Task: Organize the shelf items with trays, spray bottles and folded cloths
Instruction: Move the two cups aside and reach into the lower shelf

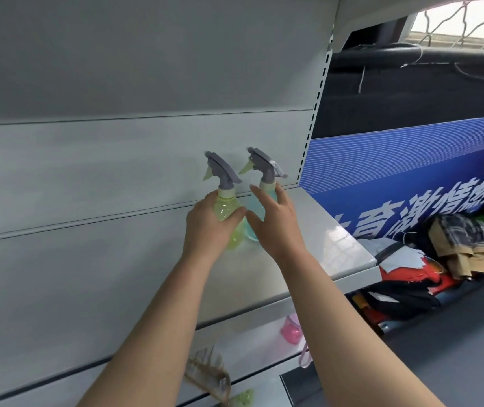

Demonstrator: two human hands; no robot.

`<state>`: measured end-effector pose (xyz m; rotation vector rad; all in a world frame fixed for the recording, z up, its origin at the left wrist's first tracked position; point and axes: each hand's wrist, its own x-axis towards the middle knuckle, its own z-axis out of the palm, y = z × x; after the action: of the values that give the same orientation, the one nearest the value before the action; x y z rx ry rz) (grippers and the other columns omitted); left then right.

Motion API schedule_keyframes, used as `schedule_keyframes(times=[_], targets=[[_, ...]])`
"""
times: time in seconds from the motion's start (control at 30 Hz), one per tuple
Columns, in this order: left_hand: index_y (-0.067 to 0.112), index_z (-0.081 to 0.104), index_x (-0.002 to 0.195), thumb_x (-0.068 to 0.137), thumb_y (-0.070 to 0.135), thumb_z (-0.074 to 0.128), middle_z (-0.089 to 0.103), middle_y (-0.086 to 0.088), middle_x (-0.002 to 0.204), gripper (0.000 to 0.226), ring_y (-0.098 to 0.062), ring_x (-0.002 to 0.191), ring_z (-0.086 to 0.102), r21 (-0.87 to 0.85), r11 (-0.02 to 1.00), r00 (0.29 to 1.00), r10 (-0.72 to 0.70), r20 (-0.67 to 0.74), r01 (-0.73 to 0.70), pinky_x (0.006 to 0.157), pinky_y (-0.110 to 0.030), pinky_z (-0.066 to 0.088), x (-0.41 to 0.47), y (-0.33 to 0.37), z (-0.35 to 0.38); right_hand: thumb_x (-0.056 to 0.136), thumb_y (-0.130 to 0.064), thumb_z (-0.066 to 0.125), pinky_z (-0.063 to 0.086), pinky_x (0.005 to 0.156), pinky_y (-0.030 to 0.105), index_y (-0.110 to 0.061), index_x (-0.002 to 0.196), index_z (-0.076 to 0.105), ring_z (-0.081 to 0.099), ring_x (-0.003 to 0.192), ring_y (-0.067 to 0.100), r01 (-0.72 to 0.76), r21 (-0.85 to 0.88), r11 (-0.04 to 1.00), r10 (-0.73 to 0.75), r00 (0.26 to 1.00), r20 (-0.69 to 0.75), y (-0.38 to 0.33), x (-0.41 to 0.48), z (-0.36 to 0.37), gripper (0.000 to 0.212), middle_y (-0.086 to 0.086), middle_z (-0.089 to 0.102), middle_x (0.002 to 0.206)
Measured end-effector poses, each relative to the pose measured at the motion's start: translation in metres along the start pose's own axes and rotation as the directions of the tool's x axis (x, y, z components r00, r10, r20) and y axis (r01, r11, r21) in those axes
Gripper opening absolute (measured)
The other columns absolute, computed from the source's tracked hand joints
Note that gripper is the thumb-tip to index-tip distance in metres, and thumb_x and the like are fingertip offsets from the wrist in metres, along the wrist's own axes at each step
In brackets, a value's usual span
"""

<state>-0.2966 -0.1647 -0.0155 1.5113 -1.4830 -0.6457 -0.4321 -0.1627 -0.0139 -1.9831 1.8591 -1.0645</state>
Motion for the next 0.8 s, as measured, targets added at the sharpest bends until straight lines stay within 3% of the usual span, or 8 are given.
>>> schedule_keyframes(times=[0.07,0.17,0.27,0.43,0.57,0.7,0.8], targets=[[0.024,0.055,0.135,0.081,0.053,0.069,0.067,-0.003,0.124,0.063,-0.026,0.118,0.059,0.01,1.0,0.999,-0.017,0.048,0.016,0.1,-0.04,0.046,0.0,0.001,-0.003,0.094,-0.024,0.066,0.028,0.117,0.041,-0.031,0.147,0.045,0.016,0.15,0.03,-0.012,0.029,1.0,0.012,1.0,-0.013,-0.001,-0.004,0.0,0.058,0.014,0.013,0.164],[0.017,0.028,0.156,0.086,0.053,0.067,0.039,-0.006,0.157,0.088,-0.024,0.145,0.034,0.053,0.994,0.99,-0.103,0.094,0.098,0.117,-0.039,0.03,-0.003,0.002,-0.011,0.093,-0.021,0.067,0.024,0.117,0.038,-0.032,0.147,0.045,0.01,0.152,0.028,-0.033,0.088,0.996,0.036,0.999,-0.037,-0.005,-0.012,-0.008,0.059,0.013,0.009,0.165],[0.019,0.021,0.158,0.087,0.048,0.068,0.029,-0.003,0.162,0.089,-0.019,0.149,0.025,0.009,0.987,0.982,-0.161,0.095,0.161,0.119,-0.035,0.024,-0.014,0.0,-0.021,0.094,-0.02,0.065,0.024,0.113,0.031,-0.034,0.145,0.047,0.01,0.152,0.022,-0.078,0.21,0.975,0.091,0.994,-0.054,-0.009,-0.024,-0.019,0.056,0.008,0.012,0.165],[0.025,0.034,0.153,0.087,0.047,0.067,0.037,0.001,0.158,0.077,-0.016,0.144,0.035,-0.092,0.971,0.975,-0.221,0.005,0.221,0.116,-0.036,0.031,-0.05,0.003,-0.041,0.092,-0.021,0.066,0.028,0.1,0.017,-0.028,0.13,0.06,0.036,0.138,0.015,-0.128,0.355,0.926,0.158,0.986,-0.056,-0.018,-0.053,-0.035,0.039,0.001,0.041,0.148],[0.024,0.048,0.145,0.092,0.035,0.065,0.052,0.005,0.146,0.057,-0.009,0.132,0.049,-0.228,0.949,0.963,-0.246,-0.113,0.215,0.102,-0.024,0.037,-0.094,0.01,-0.054,0.092,-0.024,0.064,0.036,0.077,0.007,-0.032,0.119,0.064,0.05,0.102,-0.006,-0.17,0.45,0.877,0.181,0.983,0.019,-0.022,-0.086,-0.052,0.028,-0.009,0.051,0.123],[0.024,0.06,0.132,0.094,0.02,0.064,0.064,0.006,0.12,0.039,0.004,0.098,0.06,-0.328,0.928,0.925,-0.27,-0.266,0.176,0.076,-0.002,0.039,-0.151,0.02,-0.058,0.092,-0.028,0.063,0.046,0.086,0.023,-0.034,0.113,0.064,0.058,0.102,0.001,-0.179,0.521,0.834,0.152,0.984,0.094,-0.027,-0.122,-0.066,0.023,-0.014,0.063,0.113],[0.032,0.066,0.116,0.094,0.018,0.062,0.065,0.008,0.108,0.027,0.001,0.085,0.062,-0.406,0.9,0.894,-0.306,-0.328,0.159,0.078,-0.013,0.047,-0.196,0.027,-0.057,0.09,-0.023,0.063,0.048,0.08,0.021,-0.03,0.109,0.067,0.062,0.088,-0.004,-0.202,0.59,0.782,0.116,0.977,0.18,-0.033,-0.146,-0.074,0.02,-0.014,0.069,0.1]])
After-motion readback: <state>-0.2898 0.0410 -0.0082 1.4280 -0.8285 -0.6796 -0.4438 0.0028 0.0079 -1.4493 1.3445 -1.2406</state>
